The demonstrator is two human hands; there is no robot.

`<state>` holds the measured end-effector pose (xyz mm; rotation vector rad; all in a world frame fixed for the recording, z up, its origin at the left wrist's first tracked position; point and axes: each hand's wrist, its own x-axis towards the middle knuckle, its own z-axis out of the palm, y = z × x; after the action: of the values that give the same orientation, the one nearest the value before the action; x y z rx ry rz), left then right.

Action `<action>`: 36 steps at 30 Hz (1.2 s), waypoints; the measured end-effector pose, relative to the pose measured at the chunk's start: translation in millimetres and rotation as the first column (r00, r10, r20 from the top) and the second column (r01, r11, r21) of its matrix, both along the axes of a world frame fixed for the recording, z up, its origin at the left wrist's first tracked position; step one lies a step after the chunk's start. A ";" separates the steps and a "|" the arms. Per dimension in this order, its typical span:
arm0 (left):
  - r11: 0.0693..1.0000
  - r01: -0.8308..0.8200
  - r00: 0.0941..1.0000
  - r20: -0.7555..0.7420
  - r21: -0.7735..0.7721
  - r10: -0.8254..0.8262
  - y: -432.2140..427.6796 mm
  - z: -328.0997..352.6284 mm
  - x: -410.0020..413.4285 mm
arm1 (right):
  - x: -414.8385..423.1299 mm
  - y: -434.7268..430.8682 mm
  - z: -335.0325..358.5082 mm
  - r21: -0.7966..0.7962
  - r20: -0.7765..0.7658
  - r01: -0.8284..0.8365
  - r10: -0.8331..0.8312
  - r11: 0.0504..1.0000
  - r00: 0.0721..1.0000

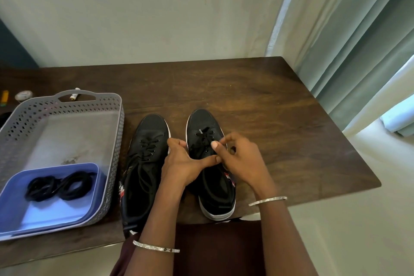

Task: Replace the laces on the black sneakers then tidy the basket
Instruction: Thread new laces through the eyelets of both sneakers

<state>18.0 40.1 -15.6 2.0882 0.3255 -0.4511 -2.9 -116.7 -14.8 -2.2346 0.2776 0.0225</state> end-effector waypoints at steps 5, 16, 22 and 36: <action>0.978 -0.028 0.999 -0.047 -0.209 0.018 6.2 -5.6 0.8 | 5.0 -5.8 -10.2 -0.064 -0.002 -0.056 0.056 0.996 0.998; 0.985 -0.026 0.958 0.286 0.169 -0.024 26.0 19.4 0.7 | 5.9 4.3 -5.8 -0.112 -0.041 0.009 -0.014 0.994 0.999; 0.803 -0.328 0.891 0.445 0.497 0.088 10.8 29.0 -16.1 | 5.7 6.3 -2.3 -0.139 -0.035 0.032 -0.037 0.990 0.999; 0.994 -0.063 0.975 0.219 0.087 0.042 -10.6 -7.1 -12.9 | -0.8 7.5 11.3 0.617 0.066 0.002 -0.054 0.787 0.996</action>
<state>5.1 29.4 -22.6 2.1910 0.2762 -0.1759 -3.7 -109.2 -3.6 -1.5672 0.2186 0.0061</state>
